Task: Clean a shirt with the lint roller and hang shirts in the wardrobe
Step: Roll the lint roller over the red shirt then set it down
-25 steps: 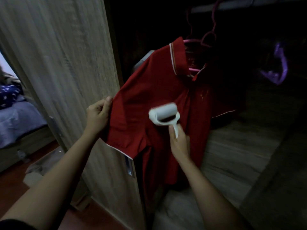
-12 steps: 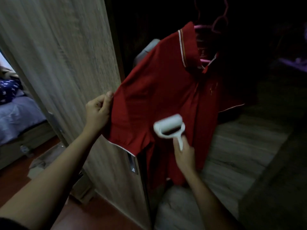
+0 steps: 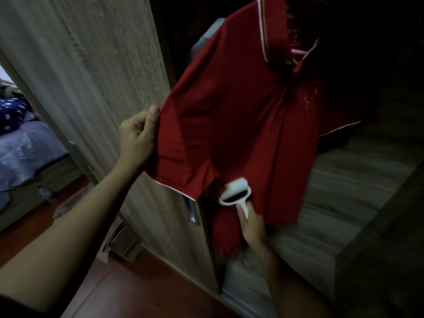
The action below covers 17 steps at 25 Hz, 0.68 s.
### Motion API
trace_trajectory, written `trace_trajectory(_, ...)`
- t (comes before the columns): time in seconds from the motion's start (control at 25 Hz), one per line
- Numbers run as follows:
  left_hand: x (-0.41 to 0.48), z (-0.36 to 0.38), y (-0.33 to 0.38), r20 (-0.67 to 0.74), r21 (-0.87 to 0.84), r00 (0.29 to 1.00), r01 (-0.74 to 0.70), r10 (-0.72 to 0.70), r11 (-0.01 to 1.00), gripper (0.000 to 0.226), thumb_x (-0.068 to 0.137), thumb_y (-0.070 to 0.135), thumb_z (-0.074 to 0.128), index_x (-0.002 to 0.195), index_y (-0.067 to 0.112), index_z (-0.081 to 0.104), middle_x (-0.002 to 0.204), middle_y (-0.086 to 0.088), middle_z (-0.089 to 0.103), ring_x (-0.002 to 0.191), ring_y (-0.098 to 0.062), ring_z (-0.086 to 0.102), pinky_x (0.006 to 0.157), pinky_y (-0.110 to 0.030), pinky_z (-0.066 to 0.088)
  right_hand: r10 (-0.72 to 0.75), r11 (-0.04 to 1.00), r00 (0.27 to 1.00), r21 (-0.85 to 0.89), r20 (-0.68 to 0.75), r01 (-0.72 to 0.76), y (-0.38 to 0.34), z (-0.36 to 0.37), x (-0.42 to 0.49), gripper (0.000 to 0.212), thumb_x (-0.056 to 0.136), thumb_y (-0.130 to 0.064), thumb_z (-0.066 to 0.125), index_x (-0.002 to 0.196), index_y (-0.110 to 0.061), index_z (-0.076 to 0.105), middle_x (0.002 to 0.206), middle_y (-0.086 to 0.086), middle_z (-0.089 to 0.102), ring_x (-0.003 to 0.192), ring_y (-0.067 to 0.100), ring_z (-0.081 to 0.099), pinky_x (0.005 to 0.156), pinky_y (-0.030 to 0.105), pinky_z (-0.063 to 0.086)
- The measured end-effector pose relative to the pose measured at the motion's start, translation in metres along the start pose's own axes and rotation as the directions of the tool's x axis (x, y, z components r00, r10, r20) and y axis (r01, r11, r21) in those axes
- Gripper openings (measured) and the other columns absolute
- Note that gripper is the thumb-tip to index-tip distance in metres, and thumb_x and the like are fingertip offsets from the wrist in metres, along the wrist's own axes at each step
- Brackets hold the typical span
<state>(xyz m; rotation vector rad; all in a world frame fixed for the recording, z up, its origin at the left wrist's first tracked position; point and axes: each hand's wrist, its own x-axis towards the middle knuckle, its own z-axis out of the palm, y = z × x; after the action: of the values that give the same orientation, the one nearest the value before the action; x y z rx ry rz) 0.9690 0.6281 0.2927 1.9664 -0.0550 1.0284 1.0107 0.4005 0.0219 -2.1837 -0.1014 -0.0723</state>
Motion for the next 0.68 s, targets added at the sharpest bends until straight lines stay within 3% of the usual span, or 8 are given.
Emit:
trace_trajectory(0.08, 0.0, -0.001, -0.002, 0.001, -0.004, 1.0, -0.002, 0.002, 1.0, 0.046, 0.097, 0.029, 0.042, 0.053, 0.021, 0.034, 0.044, 0.014, 0.033, 0.045, 0.001, 0.027, 0.044, -0.019, 0.022, 0.17, 0.973, 0.96, -0.191, 0.224, -0.127, 0.02, 0.014, 0.001, 0.043, 0.092, -0.048, 0.044, 0.119, -0.016, 0.053, 0.103, 0.019, 0.068, 0.094, 0.037, 0.065, 0.079, 0.04, 0.052)
trace_trajectory(0.16, -0.001, -0.001, -0.002, 0.01, -0.006, 1.0, -0.013, 0.013, 1.0, 0.046, 0.097, 0.028, 0.042, 0.052, 0.02, 0.034, 0.044, 0.013, 0.033, 0.045, 0.001, 0.026, 0.044, -0.019, 0.022, 0.225, 0.956, 0.926, -0.254, 0.305, -0.148, 0.024, 0.015, 0.004, 0.043, 0.091, -0.04, 0.049, 0.124, -0.013, 0.05, 0.113, 0.019, 0.065, 0.102, 0.036, 0.062, 0.086, 0.039, 0.05)
trace_trajectory(0.32, -0.003, 0.0, -0.002, 0.018, -0.01, 1.0, -0.022, 0.022, 1.0, 0.053, 0.097, 0.029, 0.042, 0.055, -0.002, 0.041, 0.053, -0.003, 0.035, 0.049, -0.005, 0.03, 0.046, -0.025, 0.023, 0.163, 0.986, 0.956, -0.081, 0.242, -0.148, -0.009, -0.029, 0.008, 0.034, 0.09, -0.023, 0.054, 0.121, -0.009, 0.052, 0.108, 0.013, 0.068, 0.1, 0.032, 0.064, 0.068, 0.019, 0.045)
trace_trajectory(0.4, -0.005, 0.0, -0.003, 0.016, -0.032, 0.999, -0.032, 0.033, 0.999, 0.051, 0.097, 0.028, 0.043, 0.054, 0.002, 0.043, 0.053, 0.002, 0.038, 0.049, -0.004, 0.031, 0.046, -0.024, 0.025, 0.018, 1.0, 0.986, -0.023, 0.165, -0.014, -0.039, -0.069, 0.018, 0.028, 0.089, -0.019, 0.056, 0.115, -0.009, 0.054, 0.099, 0.014, 0.07, 0.093, 0.031, 0.066, 0.057, 0.02, 0.036)
trace_trajectory(0.44, -0.005, 0.0, -0.002, 0.016, -0.043, 0.999, -0.038, 0.038, 0.998, 0.048, 0.098, 0.027, 0.043, 0.053, 0.01, 0.042, 0.05, 0.014, 0.038, 0.048, 0.0, 0.03, 0.046, -0.02, 0.024, -0.071, 0.997, 0.992, -0.021, 0.105, 0.073, -0.057, -0.092, 0.024, 0.027, 0.089, -0.019, 0.057, 0.114, -0.009, 0.055, 0.096, 0.015, 0.071, 0.089, 0.031, 0.067, 0.057, 0.022, 0.032)
trace_trajectory(0.52, -0.006, 0.002, 0.0, 0.017, -0.051, 0.999, -0.04, 0.041, 0.998, 0.045, 0.097, 0.027, 0.043, 0.053, 0.02, 0.039, 0.046, 0.014, 0.036, 0.046, 0.003, 0.03, 0.045, -0.016, 0.024, -0.223, 0.975, 0.974, -0.001, -0.038, 0.223, -0.1, -0.138, 0.037, 0.024, 0.089, -0.019, 0.058, 0.111, -0.011, 0.056, 0.089, 0.013, 0.07, 0.077, 0.024, 0.065, 0.057, 0.022, 0.03)
trace_trajectory(0.6, -0.006, 0.001, 0.0, 0.009, -0.052, 0.999, -0.036, 0.036, 0.998, 0.046, 0.095, 0.034, 0.044, 0.054, 0.013, 0.044, 0.051, 0.012, 0.037, 0.047, 0.002, 0.031, 0.045, -0.019, 0.025, -0.314, 0.942, 0.936, 0.066, -0.159, 0.328, -0.141, -0.175, 0.044, 0.018, 0.09, -0.021, 0.055, 0.108, -0.016, 0.056, 0.073, 0.004, 0.064, 0.061, 0.017, 0.057, 0.054, 0.026, 0.032)
trace_trajectory(0.68, -0.005, -0.001, -0.001, 0.012, -0.026, 0.999, -0.048, 0.049, 0.999, 0.056, 0.093, 0.041, 0.043, 0.057, -0.002, 0.047, 0.055, -0.004, 0.037, 0.05, -0.001, 0.032, 0.046, -0.024, 0.026, -0.346, 0.903, 0.915, 0.19, -0.21, 0.385, -0.167, -0.192, 0.046, 0.011, 0.093, -0.026, 0.051, 0.104, -0.026, 0.052, 0.064, -0.003, 0.057, 0.05, 0.009, 0.053, 0.051, 0.026, 0.04)
